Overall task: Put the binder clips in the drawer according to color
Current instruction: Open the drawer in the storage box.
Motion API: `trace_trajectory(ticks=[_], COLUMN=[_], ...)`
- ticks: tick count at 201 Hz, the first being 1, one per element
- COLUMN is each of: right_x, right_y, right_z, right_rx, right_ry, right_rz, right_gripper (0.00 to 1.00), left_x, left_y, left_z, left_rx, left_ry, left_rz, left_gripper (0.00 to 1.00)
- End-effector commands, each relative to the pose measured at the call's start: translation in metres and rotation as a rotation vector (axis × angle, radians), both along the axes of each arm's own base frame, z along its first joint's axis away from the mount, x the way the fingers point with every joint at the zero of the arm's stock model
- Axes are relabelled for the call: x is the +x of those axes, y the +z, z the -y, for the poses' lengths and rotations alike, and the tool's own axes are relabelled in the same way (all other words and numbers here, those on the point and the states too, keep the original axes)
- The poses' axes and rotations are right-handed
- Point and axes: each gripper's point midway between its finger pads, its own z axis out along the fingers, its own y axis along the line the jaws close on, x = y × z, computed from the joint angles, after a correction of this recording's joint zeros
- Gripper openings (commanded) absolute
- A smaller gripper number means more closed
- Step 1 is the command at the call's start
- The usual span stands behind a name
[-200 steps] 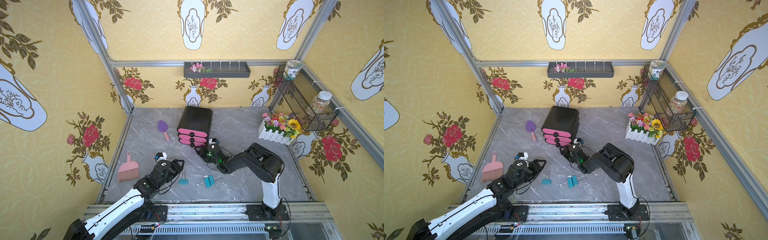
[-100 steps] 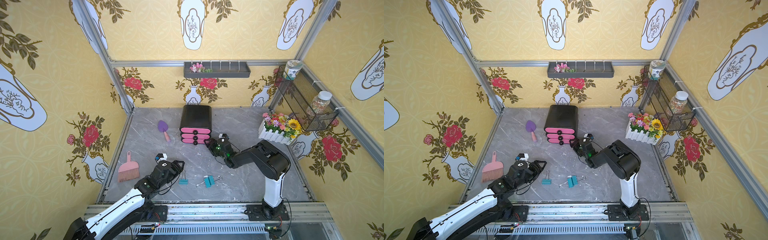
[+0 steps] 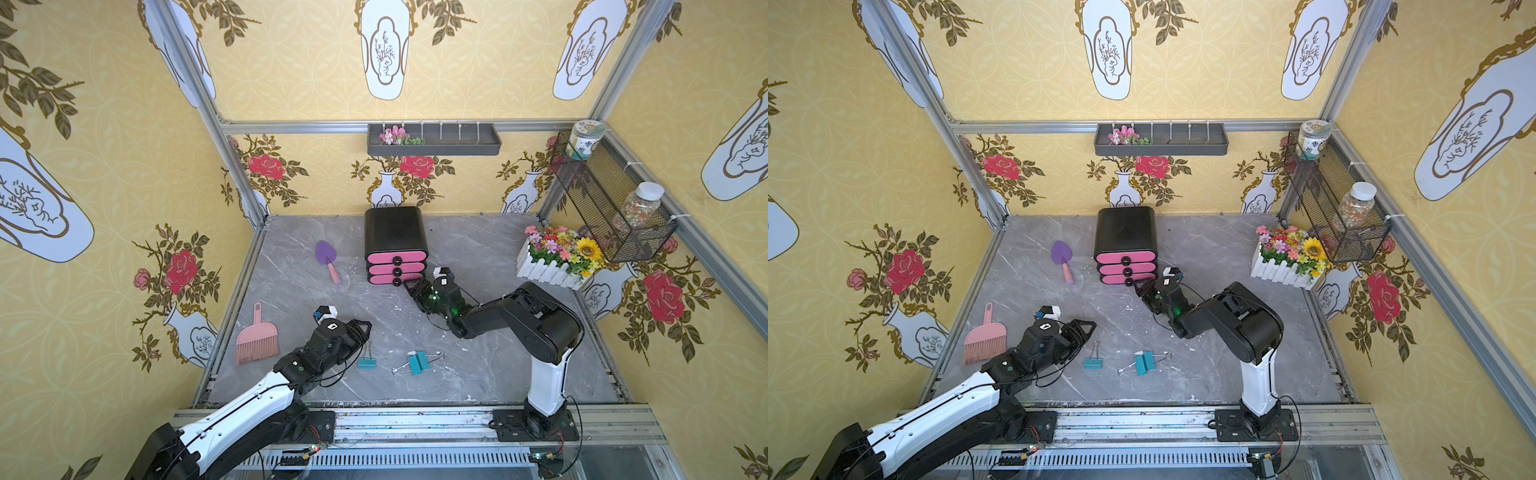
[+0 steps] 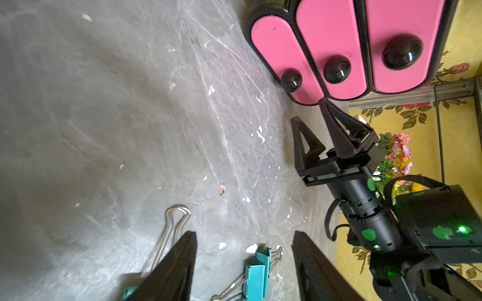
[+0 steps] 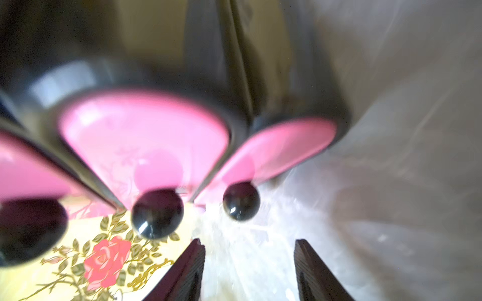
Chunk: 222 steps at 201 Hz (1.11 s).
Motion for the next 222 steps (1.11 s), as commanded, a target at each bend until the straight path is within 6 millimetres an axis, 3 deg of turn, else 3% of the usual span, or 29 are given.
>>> trace_trajectory(ticks=[1, 129, 222], right_x=[0.007, 0.028, 0.041], right_y=[0.007, -0.007, -0.013], right_z=[-0.009, -0.02, -0.024], right_rx=[0.077, 0.107, 0.163], right_ry=[-0.038, -0.08, -0.137], right_rz=[0.028, 0.014, 0.038], right_gripper=[0.59, 0.57, 0.45], left_x=[0.003, -0.001, -0.003], left_y=[0.005, 0.001, 0.001], left_z=[0.003, -0.002, -0.003], left_rx=[-0.013, -0.006, 0.0], left_ry=[-0.005, -0.002, -0.008], left_rz=[0.02, 0.017, 0.014], left_gripper=[0.64, 0.65, 0.65])
